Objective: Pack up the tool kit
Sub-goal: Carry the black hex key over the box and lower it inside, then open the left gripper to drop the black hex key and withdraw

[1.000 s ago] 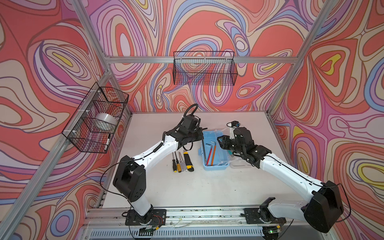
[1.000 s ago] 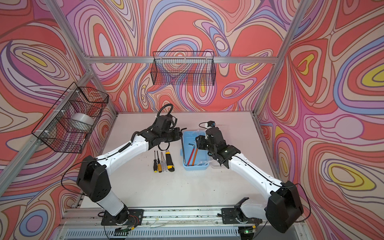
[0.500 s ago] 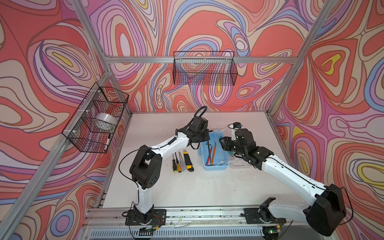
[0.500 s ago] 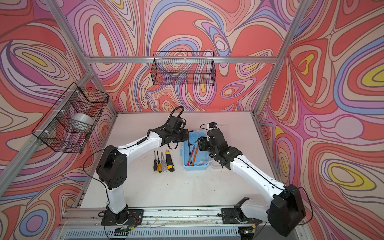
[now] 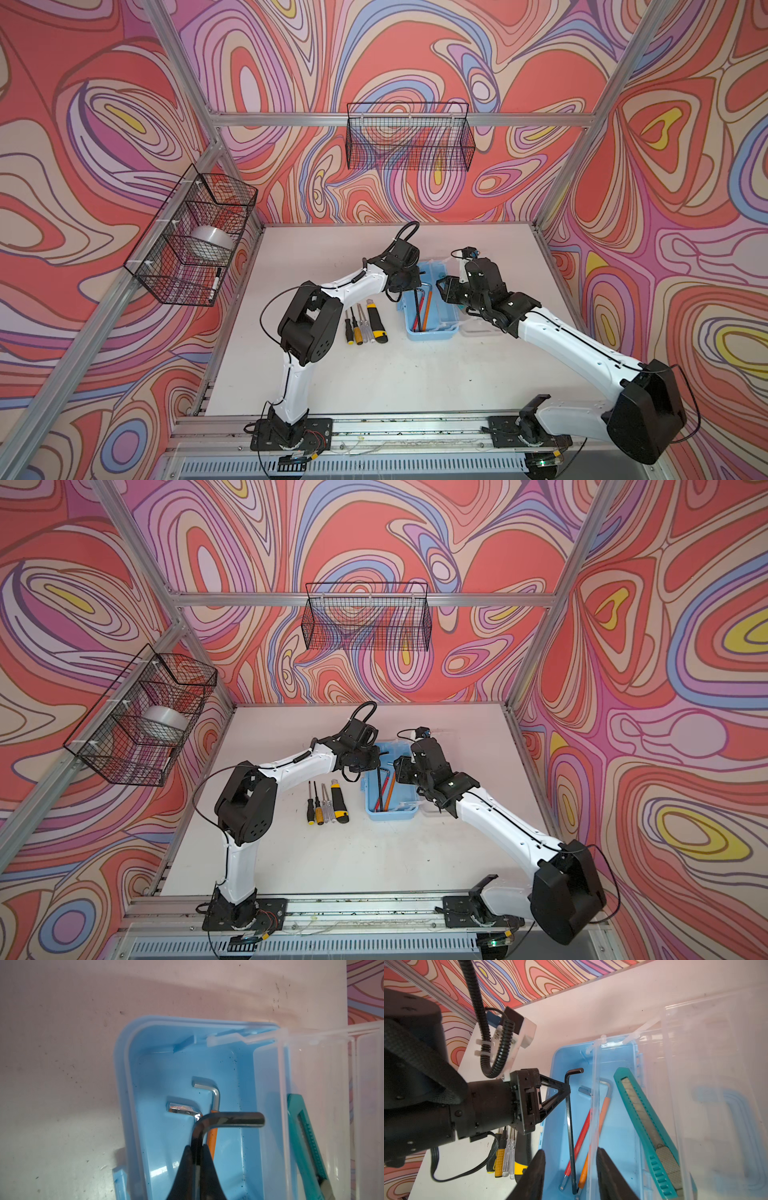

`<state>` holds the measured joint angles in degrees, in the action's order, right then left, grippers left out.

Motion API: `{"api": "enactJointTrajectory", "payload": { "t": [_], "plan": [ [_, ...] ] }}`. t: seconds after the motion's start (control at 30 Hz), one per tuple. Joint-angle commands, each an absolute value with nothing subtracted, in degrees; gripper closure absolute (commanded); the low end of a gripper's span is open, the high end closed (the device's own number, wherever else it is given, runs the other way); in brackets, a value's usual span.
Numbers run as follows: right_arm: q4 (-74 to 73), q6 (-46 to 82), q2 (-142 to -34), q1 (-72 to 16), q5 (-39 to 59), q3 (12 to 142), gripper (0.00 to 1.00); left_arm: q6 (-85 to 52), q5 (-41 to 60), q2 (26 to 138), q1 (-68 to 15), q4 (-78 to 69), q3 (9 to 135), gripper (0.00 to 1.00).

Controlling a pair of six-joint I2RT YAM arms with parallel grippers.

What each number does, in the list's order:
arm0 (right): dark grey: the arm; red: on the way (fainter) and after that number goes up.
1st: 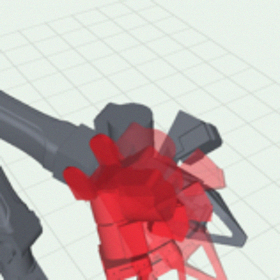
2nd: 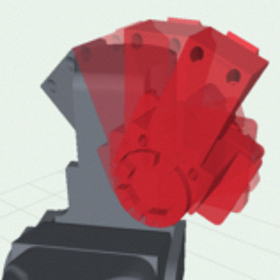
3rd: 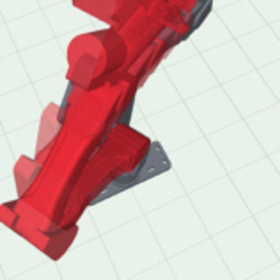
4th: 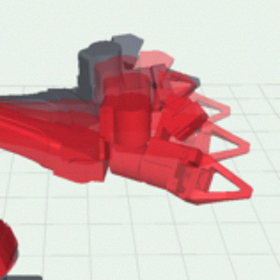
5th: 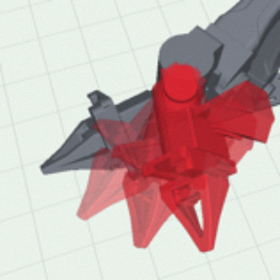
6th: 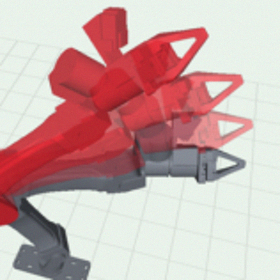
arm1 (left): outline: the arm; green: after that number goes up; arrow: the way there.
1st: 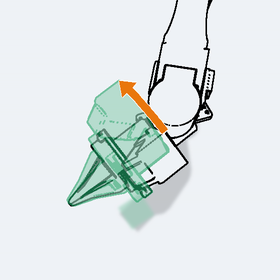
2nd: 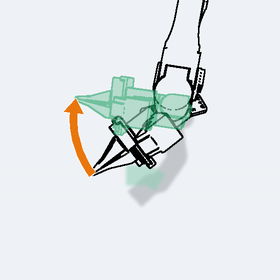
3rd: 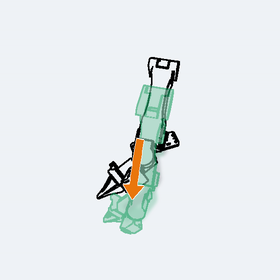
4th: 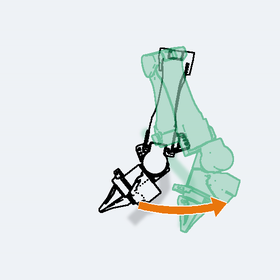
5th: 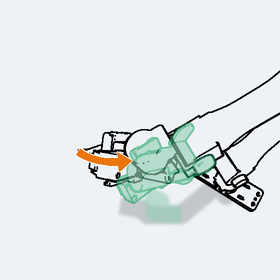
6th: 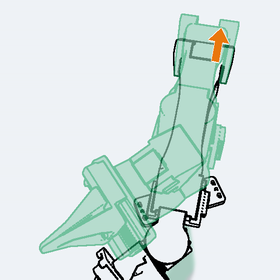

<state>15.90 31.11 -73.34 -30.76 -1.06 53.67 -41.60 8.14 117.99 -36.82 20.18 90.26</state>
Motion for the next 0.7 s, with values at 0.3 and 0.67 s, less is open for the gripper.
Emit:
{"api": "enactJointTrajectory", "payload": {
  "t": [0.3,0.67],
  "plan": [
    [15.6,30.4,-75.3,-30.4,1.9,56.0,0.57,-41.0,7.3,115.4,-37.0,22.0,92.4,0.6],
    [22.6,25.7,-77.7,-36.9,-0.8,64.5,0.44,-38.1,-0.4,92.1,-33.6,19.7,71.4,0.49]
  ]
}}
